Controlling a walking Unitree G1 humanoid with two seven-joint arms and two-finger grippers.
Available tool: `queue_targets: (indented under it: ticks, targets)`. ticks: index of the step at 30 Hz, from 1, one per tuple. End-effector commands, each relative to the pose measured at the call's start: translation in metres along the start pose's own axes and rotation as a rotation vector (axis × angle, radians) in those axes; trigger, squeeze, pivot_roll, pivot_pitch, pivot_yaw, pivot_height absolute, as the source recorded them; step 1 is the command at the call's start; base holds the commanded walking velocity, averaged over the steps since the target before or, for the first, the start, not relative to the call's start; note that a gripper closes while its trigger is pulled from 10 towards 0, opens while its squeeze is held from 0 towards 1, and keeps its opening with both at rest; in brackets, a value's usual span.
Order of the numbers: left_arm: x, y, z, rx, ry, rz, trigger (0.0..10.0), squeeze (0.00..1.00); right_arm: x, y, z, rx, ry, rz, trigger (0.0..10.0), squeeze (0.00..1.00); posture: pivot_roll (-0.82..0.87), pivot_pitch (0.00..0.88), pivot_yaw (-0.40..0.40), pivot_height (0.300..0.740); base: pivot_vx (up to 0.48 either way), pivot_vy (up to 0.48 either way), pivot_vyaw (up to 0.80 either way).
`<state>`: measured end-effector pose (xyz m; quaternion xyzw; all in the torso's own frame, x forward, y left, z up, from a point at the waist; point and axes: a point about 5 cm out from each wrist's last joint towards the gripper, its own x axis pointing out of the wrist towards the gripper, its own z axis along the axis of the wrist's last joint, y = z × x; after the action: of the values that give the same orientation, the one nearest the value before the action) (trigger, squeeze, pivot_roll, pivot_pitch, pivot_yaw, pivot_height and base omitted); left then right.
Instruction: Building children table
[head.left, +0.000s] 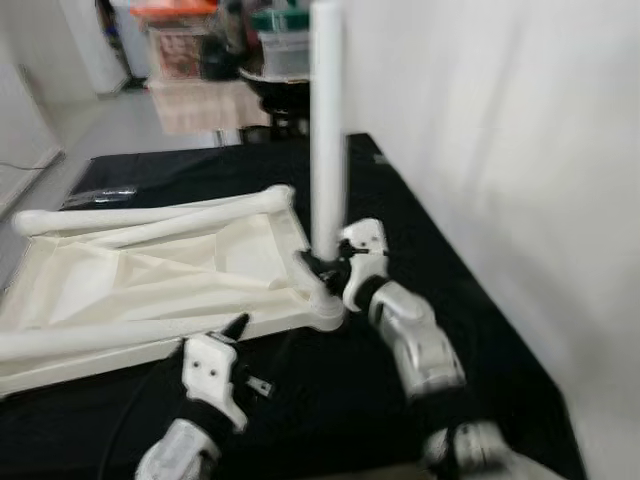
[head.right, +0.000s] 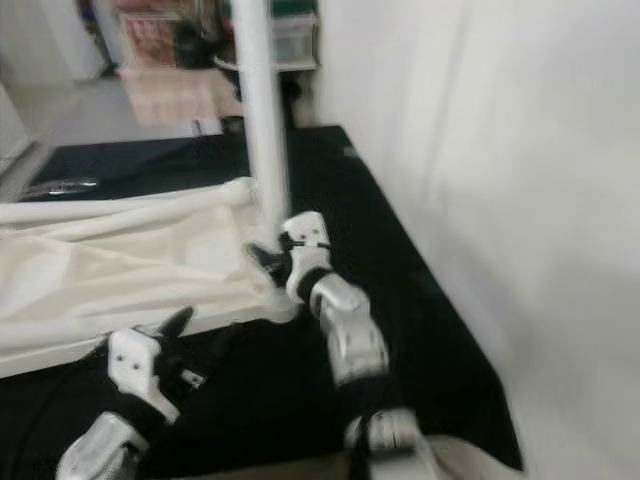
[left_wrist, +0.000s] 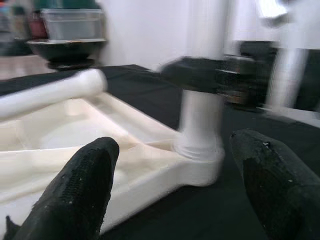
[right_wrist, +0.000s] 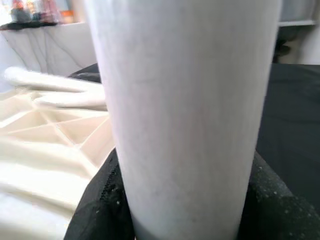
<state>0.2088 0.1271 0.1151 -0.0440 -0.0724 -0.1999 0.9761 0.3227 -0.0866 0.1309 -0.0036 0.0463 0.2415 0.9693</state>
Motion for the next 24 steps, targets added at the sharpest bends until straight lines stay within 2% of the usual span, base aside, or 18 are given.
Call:
queue_targets:
  ticks: [1,2,4,6,7,8,10,11,12,14,15,16,17,19,21,22,23,24]
  targets:
    - [0.0,0.004,-0.003,0.015,0.01,0.001,10.0,0.0,-0.004,0.004,-0.031,0.04,0.16,0.13,0.0,0.0,-0.02,0.0,0.025,0.74,0.0,0.0,0.0]
    - [0.0,0.004,-0.003,0.015,0.01,0.001,10.0,0.0,-0.004,0.004,-0.031,0.04,0.16,0.13,0.0,0.0,-0.02,0.0,0.025,0.74,0.0,0.0,0.0]
    - [0.001,0.004,-0.004,0.013,0.011,-0.003,10.0,0.0,0.001,-0.007,-0.025,0.029,0.158,0.122,0.0,0.0,-0.01,0.0,0.014,0.74,0.0,0.0,0.0]
    - [0.001,0.004,-0.004,0.01,0.011,-0.005,10.0,0.0,0.001,-0.008,-0.026,0.029,0.169,0.123,0.0,0.0,-0.01,0.0,0.014,0.74,0.0,0.0,0.0]
    - [0.001,0.004,-0.004,0.01,0.011,-0.003,10.0,0.0,0.0,-0.005,-0.027,0.024,0.185,0.123,1.8,0.0,-0.01,0.0,0.015,0.74,0.0,0.0,0.0]
    - [0.001,0.005,-0.004,0.008,0.01,0.007,10.0,0.0,0.0,-0.002,-0.028,-0.043,0.227,0.132,10.0,0.0,-0.01,0.0,0.016,0.74,0.0,0.0,0.0]
    - [0.001,0.005,-0.004,0.007,0.01,0.009,10.0,0.0,0.0,-0.001,-0.028,-0.062,0.238,0.131,10.0,0.0,-0.01,0.0,0.016,0.74,0.0,0.0,0.0]
    - [0.001,0.005,-0.004,0.005,0.01,0.009,10.0,0.0,0.001,-0.002,-0.026,-0.043,0.236,0.09,10.0,0.0,-0.01,0.0,0.016,0.74,0.0,0.0,0.0]
    - [0.001,0.005,-0.004,0.003,0.009,0.009,10.0,0.0,0.003,-0.003,-0.022,-0.028,0.225,0.082,10.0,0.72,0.0,0.0,0.012,0.74,0.0,0.0,0.0]
    - [0.002,0.005,-0.004,0.002,0.009,0.008,10.0,0.0,0.003,-0.003,-0.019,-0.019,0.219,0.077,10.0,0.72,0.0,0.0,0.012,0.74,0.0,0.0,0.0]
    - [0.002,0.005,-0.004,-0.002,0.009,0.005,10.0,0.0,0.007,-0.002,-0.011,-0.007,0.191,0.128,10.0,1.0,0.0,0.0,0.012,0.74,0.0,0.0,0.0]
    - [0.003,0.005,-0.005,-0.008,0.009,0.0,10.0,0.0,0.013,0.001,0.011,-0.019,0.097,0.32,10.0,1.0,0.0,0.0,0.009,0.74,0.0,0.0,0.0]
    - [0.003,0.004,-0.005,-0.01,0.009,-0.001,10.0,0.0,0.014,0.002,0.019,-0.03,0.06,0.394,10.0,1.0,0.0,0.0,0.009,0.74,0.0,0.0,0.0]
    - [0.004,0.004,-0.005,-0.01,0.008,-0.002,10.0,0.0,0.013,0.002,0.028,-0.061,0.029,0.512,10.0,1.0,0.01,0.0,0.007,0.74,0.0,0.0,0.0]
    - [0.004,0.004,-0.005,-0.01,0.008,-0.002,10.0,0.0,0.013,0.002,0.028,-0.061,0.029,0.512,10.0,1.0,0.01,0.0,0.007,0.74,0.0,0.0,0.0]
    - [0.004,0.004,-0.005,-0.011,0.008,-0.003,10.0,0.0,0.011,0.001,0.033,-0.088,0.019,0.621,10.0,0.28,0.01,0.0,0.004,0.74,0.0,0.0,0.0]
    - [0.004,0.004,-0.005,-0.011,0.008,-0.003,10.0,0.0,0.011,0.001,0.033,-0.088,0.019,0.621,10.0,0.28,0.01,0.0,0.004,0.74,0.0,0.0,0.0]
    - [0.005,0.004,-0.005,-0.011,0.008,-0.003,10.0,0.0,0.009,0.0,0.038,-0.119,0.018,0.729,10.0,0.0,0.01,0.0,0.004,0.74,0.0,0.0,0.0]
